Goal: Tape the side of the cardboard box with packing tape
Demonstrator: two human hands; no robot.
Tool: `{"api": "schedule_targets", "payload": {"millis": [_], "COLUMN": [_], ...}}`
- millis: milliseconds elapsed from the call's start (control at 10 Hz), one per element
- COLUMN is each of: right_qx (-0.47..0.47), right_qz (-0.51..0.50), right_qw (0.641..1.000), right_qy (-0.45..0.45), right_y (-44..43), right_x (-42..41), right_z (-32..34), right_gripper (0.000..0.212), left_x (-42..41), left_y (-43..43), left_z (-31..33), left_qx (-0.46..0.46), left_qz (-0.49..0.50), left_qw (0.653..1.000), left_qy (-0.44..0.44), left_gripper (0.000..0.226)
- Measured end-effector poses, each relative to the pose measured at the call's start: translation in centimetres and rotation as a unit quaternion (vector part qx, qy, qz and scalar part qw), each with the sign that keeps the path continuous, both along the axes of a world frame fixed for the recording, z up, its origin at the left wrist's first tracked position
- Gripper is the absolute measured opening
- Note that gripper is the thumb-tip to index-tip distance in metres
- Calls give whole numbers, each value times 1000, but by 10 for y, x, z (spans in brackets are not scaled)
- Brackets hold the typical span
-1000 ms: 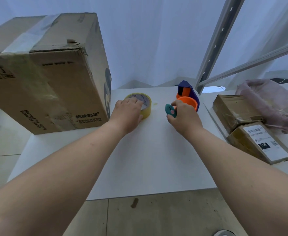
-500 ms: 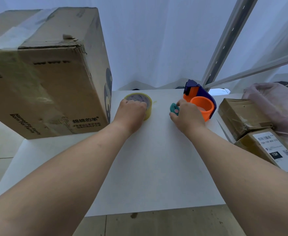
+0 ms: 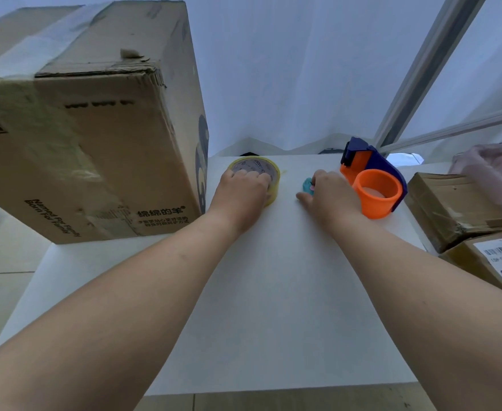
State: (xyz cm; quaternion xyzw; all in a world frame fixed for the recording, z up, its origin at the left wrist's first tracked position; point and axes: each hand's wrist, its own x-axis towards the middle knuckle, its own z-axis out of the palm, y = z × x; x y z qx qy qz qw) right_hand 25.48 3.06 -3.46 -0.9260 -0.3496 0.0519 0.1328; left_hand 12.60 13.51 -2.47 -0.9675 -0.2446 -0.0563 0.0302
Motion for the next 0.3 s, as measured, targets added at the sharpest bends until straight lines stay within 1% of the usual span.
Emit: {"api": "schedule_targets", "payload": {"millis": [100, 200, 300], "right_qx": [-30, -32, -20], "right_qz": [7, 18, 28], "right_qw": [1000, 999, 999], "right_qy": [-4, -24, -32], "right_y": [-3, -13, -26], "right_x": [-5, -12, -21], "right_z": [5, 16, 32], "right_gripper": [49, 48, 45], "left_x": [-3, -14, -27], "left_y": [-2, -7, -14], "left_z": [3, 11, 24], "left_qx": [-27, -48, -67], "left_qz": [2, -9, -17], "left_qw": [999, 998, 996], "left_qy": [17, 27, 52], "left_gripper": [33, 43, 46]}}
